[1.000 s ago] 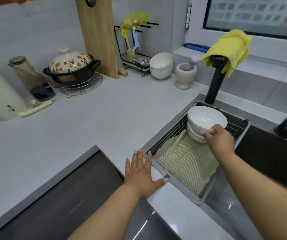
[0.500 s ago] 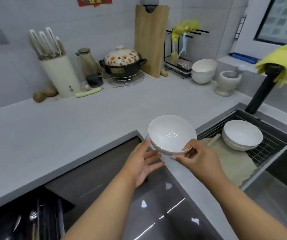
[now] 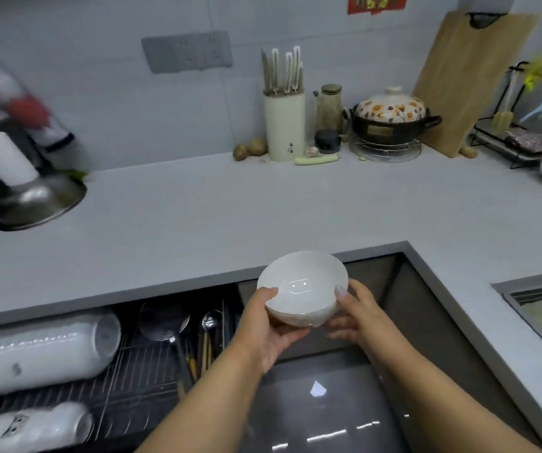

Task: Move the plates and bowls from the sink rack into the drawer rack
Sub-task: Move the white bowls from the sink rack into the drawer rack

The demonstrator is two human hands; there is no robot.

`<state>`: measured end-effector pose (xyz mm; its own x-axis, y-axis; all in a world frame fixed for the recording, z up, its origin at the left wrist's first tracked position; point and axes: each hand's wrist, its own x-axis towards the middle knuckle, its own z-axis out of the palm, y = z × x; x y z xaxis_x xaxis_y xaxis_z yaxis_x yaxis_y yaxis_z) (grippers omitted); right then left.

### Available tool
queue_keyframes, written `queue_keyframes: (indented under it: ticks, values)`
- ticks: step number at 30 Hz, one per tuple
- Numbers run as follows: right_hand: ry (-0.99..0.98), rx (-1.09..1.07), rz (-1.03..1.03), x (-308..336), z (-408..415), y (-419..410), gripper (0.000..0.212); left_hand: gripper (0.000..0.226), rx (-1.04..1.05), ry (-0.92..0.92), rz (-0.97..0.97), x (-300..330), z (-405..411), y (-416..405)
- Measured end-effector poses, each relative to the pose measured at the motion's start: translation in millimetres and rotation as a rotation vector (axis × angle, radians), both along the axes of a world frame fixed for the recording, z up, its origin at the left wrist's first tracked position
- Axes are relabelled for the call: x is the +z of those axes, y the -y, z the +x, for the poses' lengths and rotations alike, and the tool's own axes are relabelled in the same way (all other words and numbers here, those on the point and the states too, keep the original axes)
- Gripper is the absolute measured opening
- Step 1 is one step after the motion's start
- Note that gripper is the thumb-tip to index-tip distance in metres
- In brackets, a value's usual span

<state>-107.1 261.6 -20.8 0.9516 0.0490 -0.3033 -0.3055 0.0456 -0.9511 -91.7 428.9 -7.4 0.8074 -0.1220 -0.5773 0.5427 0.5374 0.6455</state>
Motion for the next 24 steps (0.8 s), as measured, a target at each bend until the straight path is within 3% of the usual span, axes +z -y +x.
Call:
queue_keyframes:
  ticks: [3,8,13,17,20,24]
  values:
    - [-0.116,0.082,0.228,-0.3,0.5,-60.5,0.055,0.029,0.055,-0.001,0.055,-3.2,-11.5,-56.5]
    - [-0.216,0.141,0.333,-7.3,-0.3,-154.4,0.043,0.037,0.101,0.004,0.148,-15.8,-38.4,-152.1]
    - [-0.281,0.175,0.284,-19.5,-9.5,-232.8,0.039,0.03,0.096,-0.042,0.289,-28.2,-68.1,-231.2]
    - [-0.274,0.209,0.172,-31.0,-13.5,-281.3,0.025,0.034,0.182,-0.085,0.497,-44.7,-85.3,-291.9]
    - [-0.299,0.239,0.087,-41.7,-13.1,-309.0,0.027,0.02,0.239,-0.109,0.637,-56.1,-97.2,-334.7]
    - [-0.329,0.263,-0.02,-64.2,-8.4,-335.3,0.032,0.027,0.266,-0.159,0.926,-76.7,-108.5,-377.7]
